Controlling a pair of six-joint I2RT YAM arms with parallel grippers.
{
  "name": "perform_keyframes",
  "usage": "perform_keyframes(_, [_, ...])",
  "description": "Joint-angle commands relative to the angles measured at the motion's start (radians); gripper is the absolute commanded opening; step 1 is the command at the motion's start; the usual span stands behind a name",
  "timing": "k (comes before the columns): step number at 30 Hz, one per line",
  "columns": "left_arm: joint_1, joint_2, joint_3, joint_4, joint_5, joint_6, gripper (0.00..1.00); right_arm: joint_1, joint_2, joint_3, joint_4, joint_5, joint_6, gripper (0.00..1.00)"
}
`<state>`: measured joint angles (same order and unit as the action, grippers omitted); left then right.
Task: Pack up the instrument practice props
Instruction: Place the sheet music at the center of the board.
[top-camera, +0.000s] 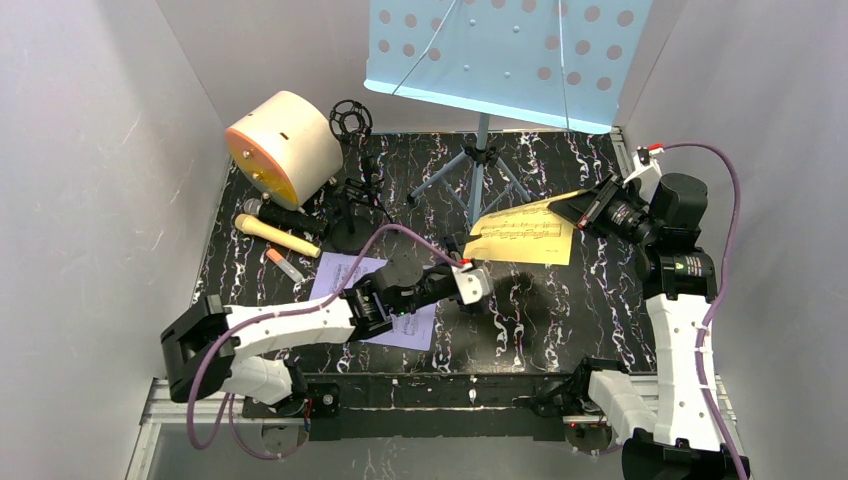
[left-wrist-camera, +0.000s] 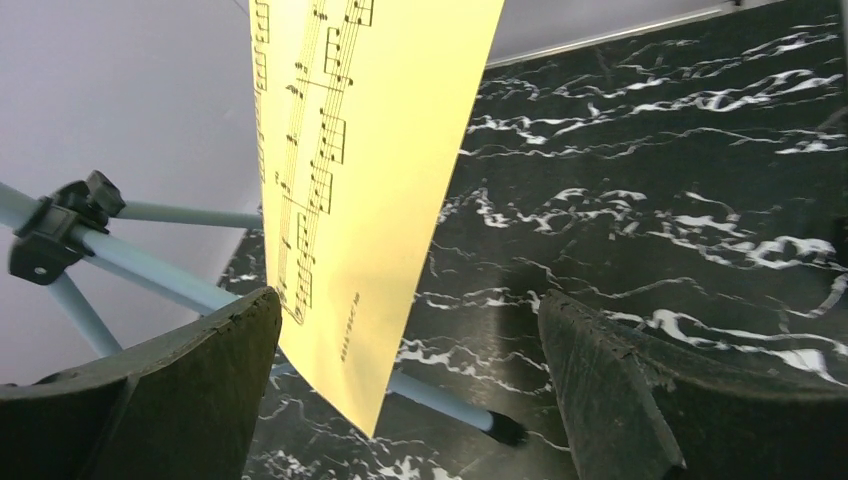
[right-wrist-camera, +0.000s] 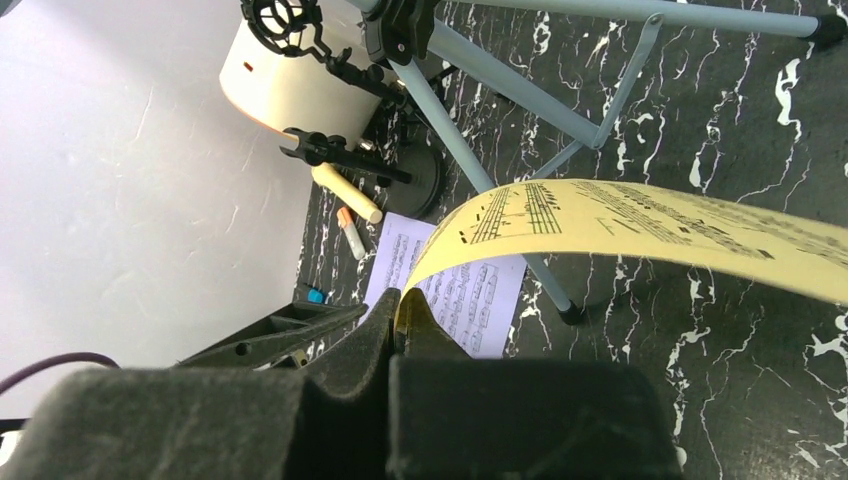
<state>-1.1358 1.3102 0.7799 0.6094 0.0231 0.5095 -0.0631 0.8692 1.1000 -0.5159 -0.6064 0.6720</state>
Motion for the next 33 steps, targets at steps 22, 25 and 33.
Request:
perform_keyframes(22, [-0.131,0.283,0.103,0.511,-0.398,0.291,0.57,0.002,-0.032,-0.038,0.074,-0.045,0.037,0.01])
perform_keyframes(25, [-0.133,0.277,0.098,0.515,-0.404,0.294,0.4,0.002,-0.034,-0.041,0.072,-0.04,0.033,0.01])
perform_keyframes(33, [-0.159,0.182,0.027,0.499,-0.46,0.273,0.0,0.002,-0.022,-0.051,0.073,-0.032,0.019,0.02])
